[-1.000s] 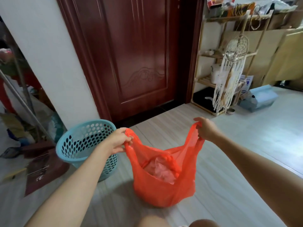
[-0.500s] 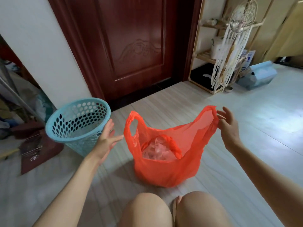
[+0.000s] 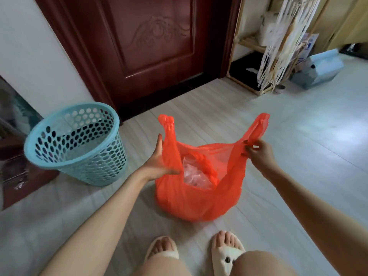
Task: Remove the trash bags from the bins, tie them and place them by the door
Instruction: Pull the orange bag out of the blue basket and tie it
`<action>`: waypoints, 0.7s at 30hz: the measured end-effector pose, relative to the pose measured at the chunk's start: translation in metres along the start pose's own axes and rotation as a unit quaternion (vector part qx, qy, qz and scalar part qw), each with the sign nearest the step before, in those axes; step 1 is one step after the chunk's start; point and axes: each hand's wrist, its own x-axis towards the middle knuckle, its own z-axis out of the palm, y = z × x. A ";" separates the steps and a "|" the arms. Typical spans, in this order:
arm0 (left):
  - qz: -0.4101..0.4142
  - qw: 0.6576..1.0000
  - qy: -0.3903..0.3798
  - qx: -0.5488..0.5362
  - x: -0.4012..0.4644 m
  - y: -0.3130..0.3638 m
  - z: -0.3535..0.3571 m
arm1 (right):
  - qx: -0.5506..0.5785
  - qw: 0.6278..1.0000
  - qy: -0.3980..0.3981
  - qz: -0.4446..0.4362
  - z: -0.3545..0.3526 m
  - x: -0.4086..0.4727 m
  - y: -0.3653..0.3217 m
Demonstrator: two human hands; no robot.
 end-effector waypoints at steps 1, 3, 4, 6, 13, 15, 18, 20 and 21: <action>-0.011 1.000 0.018 -0.001 0.009 0.004 0.003 | -0.015 1.000 0.011 -0.019 0.002 0.009 -0.003; -0.009 0.997 0.070 0.028 0.030 0.004 0.006 | -0.062 0.995 0.014 -0.071 0.005 0.021 -0.011; -0.004 0.994 0.094 0.047 0.043 0.004 0.006 | -0.073 0.993 0.026 -0.090 0.006 0.030 -0.014; 0.003 0.987 0.149 0.053 0.063 -0.001 0.008 | -0.042 0.991 0.067 -0.105 0.008 0.044 -0.015; -0.083 0.884 0.301 -0.347 0.115 -0.027 0.016 | 0.326 0.940 0.019 0.097 0.010 0.082 0.013; -0.096 0.874 0.294 -0.375 0.124 -0.034 0.017 | 0.307 0.942 -0.088 0.102 0.011 0.086 0.027; -0.100 0.879 0.269 -0.381 0.134 -0.045 0.021 | 0.156 0.968 -0.183 0.065 0.020 0.087 0.036; -0.102 0.883 0.263 -0.375 0.140 -0.048 0.023 | 0.037 0.981 -0.184 0.046 0.031 0.093 0.034; -0.101 0.884 0.259 -0.375 0.141 -0.049 0.025 | 0.007 0.984 -0.171 0.047 0.037 0.098 0.033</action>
